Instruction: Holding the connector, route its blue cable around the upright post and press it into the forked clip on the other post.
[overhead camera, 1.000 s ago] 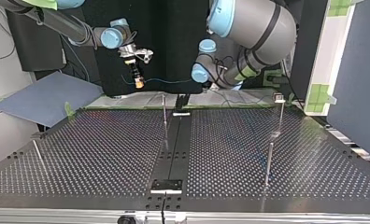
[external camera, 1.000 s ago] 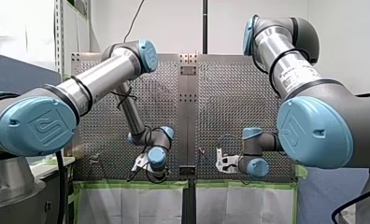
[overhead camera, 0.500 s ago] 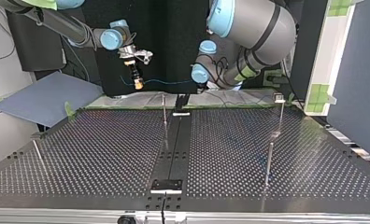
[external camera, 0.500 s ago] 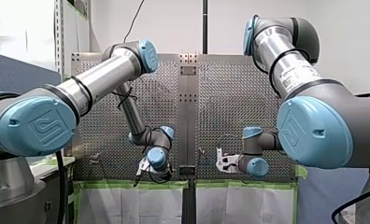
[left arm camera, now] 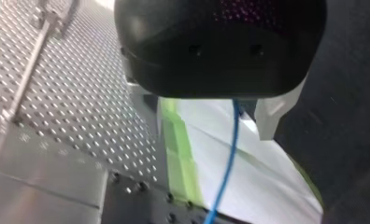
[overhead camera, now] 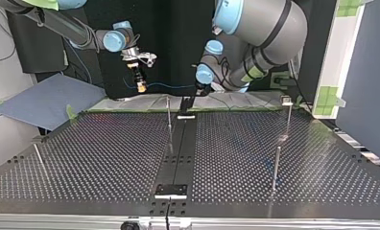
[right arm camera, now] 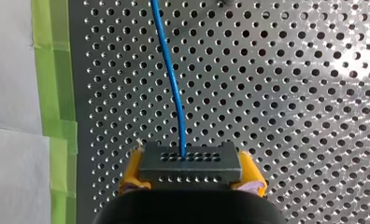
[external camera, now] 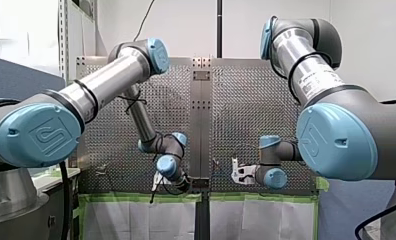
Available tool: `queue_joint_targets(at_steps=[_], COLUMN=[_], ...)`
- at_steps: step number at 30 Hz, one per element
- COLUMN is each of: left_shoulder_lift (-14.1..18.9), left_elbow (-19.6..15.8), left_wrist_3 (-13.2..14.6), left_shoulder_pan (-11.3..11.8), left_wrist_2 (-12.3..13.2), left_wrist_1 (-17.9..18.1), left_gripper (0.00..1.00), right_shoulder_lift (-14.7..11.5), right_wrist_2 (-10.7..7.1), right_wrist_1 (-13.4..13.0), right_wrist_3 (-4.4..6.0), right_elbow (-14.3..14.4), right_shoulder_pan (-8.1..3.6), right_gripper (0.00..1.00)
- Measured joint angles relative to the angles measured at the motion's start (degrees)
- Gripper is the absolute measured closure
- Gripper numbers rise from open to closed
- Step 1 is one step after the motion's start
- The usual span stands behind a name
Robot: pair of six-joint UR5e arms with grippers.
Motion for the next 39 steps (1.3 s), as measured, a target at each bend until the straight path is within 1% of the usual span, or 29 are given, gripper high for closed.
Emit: queue_joint_targets(at_steps=[6,8,13,16,20,25,34,39], left_shoulder_lift=[2.5,2.9,3.1,3.1,3.1,3.1,3.2,3.2], left_elbow=[-2.5,-2.9,-3.2,-3.2,-3.2,-3.3,-3.2,-3.2], left_wrist_3=[-2.9,-3.8,-5.3,-6.5,-7.2,-7.4,-7.4,-7.4], left_shoulder_pan=[-0.6,-0.9,-2.7,-3.8,-5.2,-6.0,-6.7,-7.2], left_wrist_2=[2.9,3.8,6.5,7.0,5.6,3.0,-0.9,-3.3], left_wrist_1=[2.5,3.3,6.1,7.8,9.9,12.2,12.8,12.9], left_gripper=[0.0,0.0,0.0,0.0,0.0,0.0,0.0,0.0], right_shoulder_lift=[0.0,0.0,0.0,0.0,0.0,0.0,0.0,0.0], right_wrist_2=[0.22,0.18,-0.1,-0.89,-2.63,-3.65,-4.35,-5.52], right_wrist_1=[0.2,0.3,0.6,1.3,2.7,3.7,4.1,4.2], right_wrist_3=[0.01,0.0,0.01,0.0,0.0,0.01,0.0,0.04], right_elbow=[-0.2,-0.2,-0.5,-0.8,-1.3,-1.7,-1.8,-2.0], right_shoulder_pan=[0.01,0.01,0.16,0.3,0.35,0.16,-0.1,-0.14], right_gripper=[1.0,1.0,1.0,1.0,1.0,1.0,1.0,1.0])
